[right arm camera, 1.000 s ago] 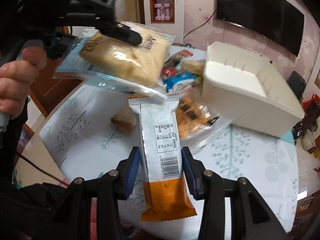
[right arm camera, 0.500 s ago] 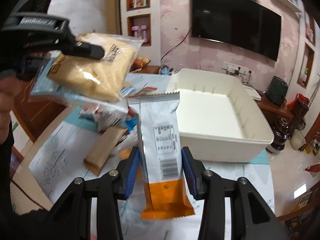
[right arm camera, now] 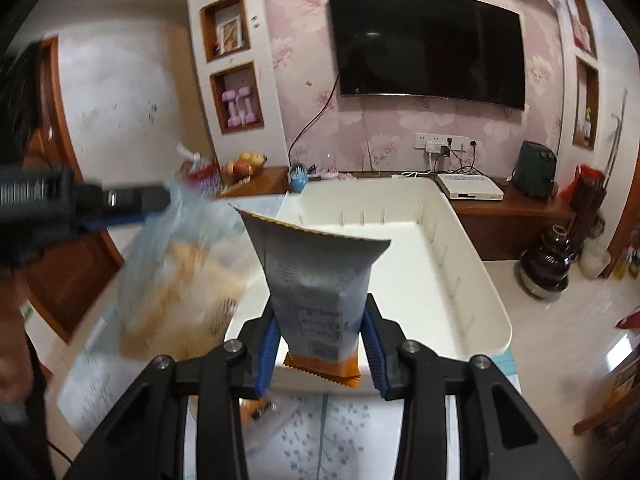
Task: Organize snacks
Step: 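Carry the snack bar into the white bin and release it with the right gripper, then grasp the clear pack of round cookies with the right gripper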
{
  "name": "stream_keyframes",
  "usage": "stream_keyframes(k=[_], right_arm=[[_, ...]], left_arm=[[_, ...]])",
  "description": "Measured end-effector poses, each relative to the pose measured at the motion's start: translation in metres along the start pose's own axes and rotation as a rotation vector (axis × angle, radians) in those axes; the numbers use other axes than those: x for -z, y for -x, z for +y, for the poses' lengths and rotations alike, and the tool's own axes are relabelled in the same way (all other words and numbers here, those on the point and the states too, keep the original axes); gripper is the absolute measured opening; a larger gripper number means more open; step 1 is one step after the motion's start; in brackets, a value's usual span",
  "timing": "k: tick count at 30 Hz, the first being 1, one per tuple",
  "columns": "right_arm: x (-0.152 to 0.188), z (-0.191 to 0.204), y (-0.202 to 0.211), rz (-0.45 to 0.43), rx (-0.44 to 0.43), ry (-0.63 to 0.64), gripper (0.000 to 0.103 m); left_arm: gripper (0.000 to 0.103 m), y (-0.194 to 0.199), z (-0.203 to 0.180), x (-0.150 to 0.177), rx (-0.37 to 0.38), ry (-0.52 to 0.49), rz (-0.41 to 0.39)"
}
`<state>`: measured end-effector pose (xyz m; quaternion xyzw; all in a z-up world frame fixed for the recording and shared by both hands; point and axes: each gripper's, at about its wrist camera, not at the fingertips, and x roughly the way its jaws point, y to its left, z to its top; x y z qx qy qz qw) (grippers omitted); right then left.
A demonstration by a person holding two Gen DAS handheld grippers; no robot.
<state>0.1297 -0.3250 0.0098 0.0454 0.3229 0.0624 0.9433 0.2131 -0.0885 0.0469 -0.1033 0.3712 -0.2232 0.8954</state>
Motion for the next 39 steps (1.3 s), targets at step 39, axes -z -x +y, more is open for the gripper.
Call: stream_keyframes(k=[39], right_arm=[[-0.027, -0.006, 0.012, 0.027, 0.034, -0.063, 0.062]], left_arm=[[0.030, 0.056, 0.018, 0.029, 0.026, 0.045, 0.068]])
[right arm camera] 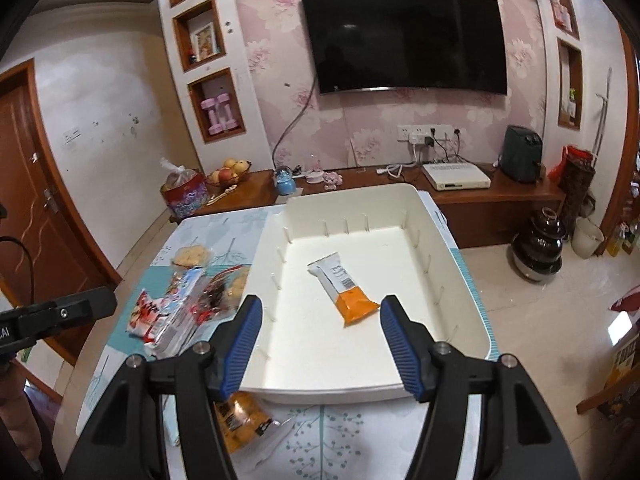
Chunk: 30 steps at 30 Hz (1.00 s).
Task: Organize snacks
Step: 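Grasp the clear pack of round cookies with the right gripper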
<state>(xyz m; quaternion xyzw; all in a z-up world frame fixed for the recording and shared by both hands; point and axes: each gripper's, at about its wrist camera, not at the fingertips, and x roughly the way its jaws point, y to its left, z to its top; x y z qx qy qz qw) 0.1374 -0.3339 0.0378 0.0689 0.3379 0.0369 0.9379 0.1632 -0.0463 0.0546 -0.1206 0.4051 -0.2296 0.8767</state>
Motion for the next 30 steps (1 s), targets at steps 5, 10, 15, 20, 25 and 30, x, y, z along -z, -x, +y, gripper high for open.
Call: stream_keyframes(k=[5, 10, 15, 20, 25, 30], right_arm=[[0.004, 0.015, 0.021, -0.025, -0.015, 0.057, 0.066], [0.013, 0.034, 0.034, -0.045, -0.036, 0.134, 0.074], [0.028, 0.056, 0.041, -0.048, -0.069, 0.238, 0.075], [0.046, 0.071, 0.043, -0.046, -0.093, 0.332, 0.075], [0.065, 0.085, 0.041, -0.033, -0.123, 0.430, 0.075], [0.085, 0.091, 0.033, -0.009, -0.147, 0.493, 0.075]], left_arm=[[0.039, 0.018, 0.007, 0.010, 0.021, 0.015, -0.001], [0.052, 0.031, 0.017, 0.020, 0.018, 0.025, 0.001], [0.071, 0.037, 0.024, 0.026, 0.014, 0.030, 0.003], [0.086, 0.037, 0.031, 0.030, 0.015, 0.041, 0.013], [0.086, 0.028, 0.042, 0.038, 0.032, 0.065, 0.046], [0.086, 0.008, 0.058, 0.045, 0.032, 0.101, 0.106]])
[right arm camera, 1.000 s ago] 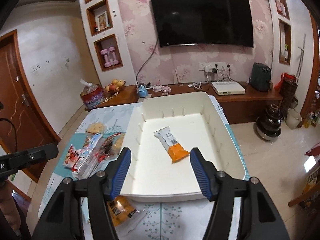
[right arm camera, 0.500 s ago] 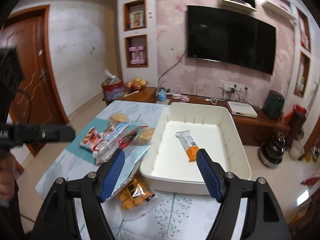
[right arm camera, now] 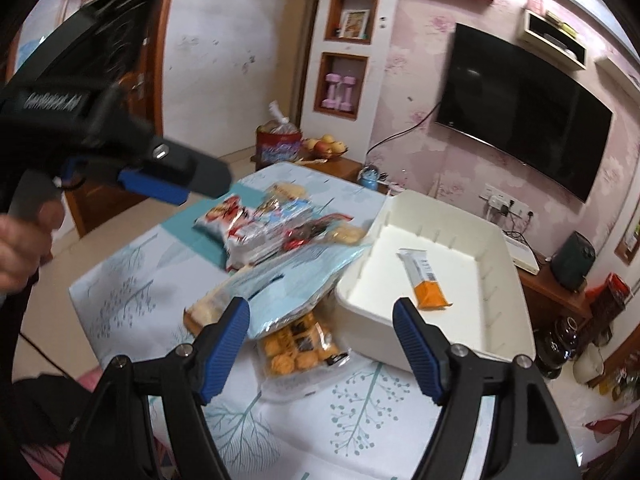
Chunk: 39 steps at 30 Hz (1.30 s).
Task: Organize snacks
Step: 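Grasp the clear pack of round cookies with the right gripper, then lower the bread bag into the bin with the left gripper while the right carries the cookies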
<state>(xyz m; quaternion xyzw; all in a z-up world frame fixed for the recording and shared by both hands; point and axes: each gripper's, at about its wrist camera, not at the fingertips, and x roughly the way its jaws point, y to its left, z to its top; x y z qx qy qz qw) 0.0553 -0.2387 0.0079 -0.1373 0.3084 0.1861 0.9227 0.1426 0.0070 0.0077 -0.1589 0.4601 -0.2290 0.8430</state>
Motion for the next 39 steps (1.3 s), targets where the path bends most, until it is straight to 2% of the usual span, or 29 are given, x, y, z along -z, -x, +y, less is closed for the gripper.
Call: stream_keyframes(k=[6, 8, 11, 14, 25, 39], right_arm=[[0.017, 0.014, -0.019, 0.055, -0.016, 0.072, 0.076], [0.024, 0.018, -0.028, 0.091, -0.024, 0.086, 0.084], [0.030, 0.018, -0.038, 0.118, -0.030, 0.081, 0.090], [0.034, 0.015, -0.048, 0.140, -0.023, 0.068, 0.094], [0.046, 0.010, -0.083, 0.210, -0.042, 0.070, 0.095], [0.049, 0.011, -0.114, 0.237, -0.032, 0.082, 0.095]], left_arm=[[0.088, -0.031, 0.016, -0.001, 0.010, 0.043, 0.079], [0.093, -0.041, 0.019, -0.002, 0.021, 0.057, 0.103], [0.099, -0.056, 0.024, -0.002, 0.044, 0.069, 0.120], [0.100, -0.070, 0.025, -0.004, 0.039, 0.070, 0.145], [0.100, -0.121, 0.036, -0.013, -0.006, 0.079, 0.253], [0.102, -0.159, 0.036, -0.023, -0.092, 0.024, 0.319]])
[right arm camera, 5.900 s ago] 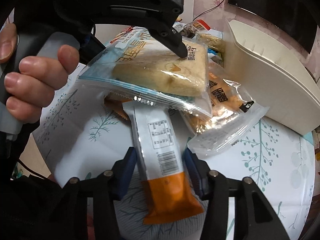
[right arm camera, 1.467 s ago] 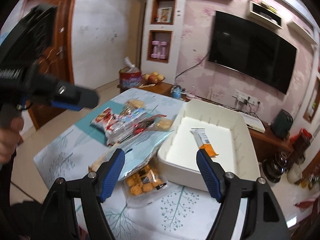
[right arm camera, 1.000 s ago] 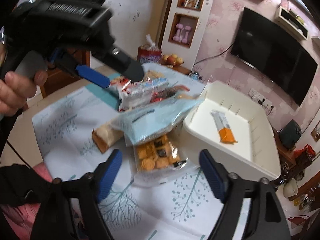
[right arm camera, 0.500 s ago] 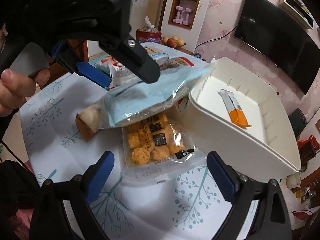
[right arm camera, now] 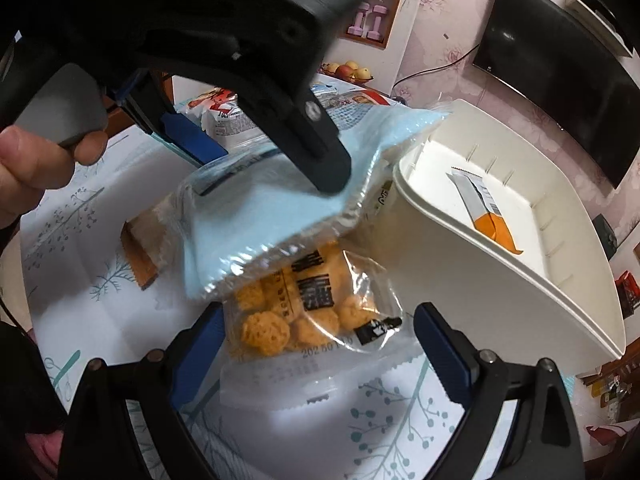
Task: Organize snacks
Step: 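Lower the bread bag into the bin with the left gripper while the right carries the cookies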
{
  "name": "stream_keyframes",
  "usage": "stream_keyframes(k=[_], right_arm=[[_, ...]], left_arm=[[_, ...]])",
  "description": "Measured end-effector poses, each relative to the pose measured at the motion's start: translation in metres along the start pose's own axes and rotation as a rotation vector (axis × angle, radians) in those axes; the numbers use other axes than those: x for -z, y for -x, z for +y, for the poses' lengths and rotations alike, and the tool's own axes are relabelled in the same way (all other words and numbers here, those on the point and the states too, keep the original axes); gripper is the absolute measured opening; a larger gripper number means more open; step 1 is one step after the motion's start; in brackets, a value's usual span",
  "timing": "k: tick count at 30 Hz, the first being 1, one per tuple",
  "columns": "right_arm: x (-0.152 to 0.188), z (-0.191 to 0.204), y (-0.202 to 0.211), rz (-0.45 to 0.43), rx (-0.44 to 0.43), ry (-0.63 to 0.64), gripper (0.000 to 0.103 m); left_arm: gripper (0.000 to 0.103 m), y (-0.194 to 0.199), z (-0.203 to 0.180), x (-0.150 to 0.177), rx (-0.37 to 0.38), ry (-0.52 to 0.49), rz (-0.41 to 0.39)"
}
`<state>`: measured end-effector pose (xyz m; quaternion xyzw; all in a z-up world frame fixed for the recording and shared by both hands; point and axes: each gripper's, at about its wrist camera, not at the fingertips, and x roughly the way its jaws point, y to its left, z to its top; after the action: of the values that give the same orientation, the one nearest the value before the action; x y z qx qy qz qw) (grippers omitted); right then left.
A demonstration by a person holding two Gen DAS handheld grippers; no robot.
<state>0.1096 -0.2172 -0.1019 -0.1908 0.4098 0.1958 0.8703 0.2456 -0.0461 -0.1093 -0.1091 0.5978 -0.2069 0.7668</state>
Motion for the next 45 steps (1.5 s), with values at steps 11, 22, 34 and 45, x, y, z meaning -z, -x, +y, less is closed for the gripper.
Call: stream_keyframes(k=[11, 22, 34, 45], right_arm=[[0.000, 0.006, -0.005, -0.036, 0.029, -0.016, 0.095], [-0.002, 0.030, -0.007, -0.004, 0.110, 0.009, 0.092], [-0.011, 0.036, 0.000, 0.055, 0.111, -0.026, 0.084], [-0.004, 0.026, 0.012, 0.117, 0.080, -0.080, 0.082]], left_arm=[[0.102, -0.026, -0.009, -0.006, -0.053, 0.015, 0.027], [0.093, -0.032, -0.021, -0.006, -0.113, 0.019, 0.001], [0.092, -0.029, -0.023, -0.005, -0.106, 0.055, 0.014], [0.091, -0.004, -0.028, 0.001, -0.097, 0.065, -0.034]])
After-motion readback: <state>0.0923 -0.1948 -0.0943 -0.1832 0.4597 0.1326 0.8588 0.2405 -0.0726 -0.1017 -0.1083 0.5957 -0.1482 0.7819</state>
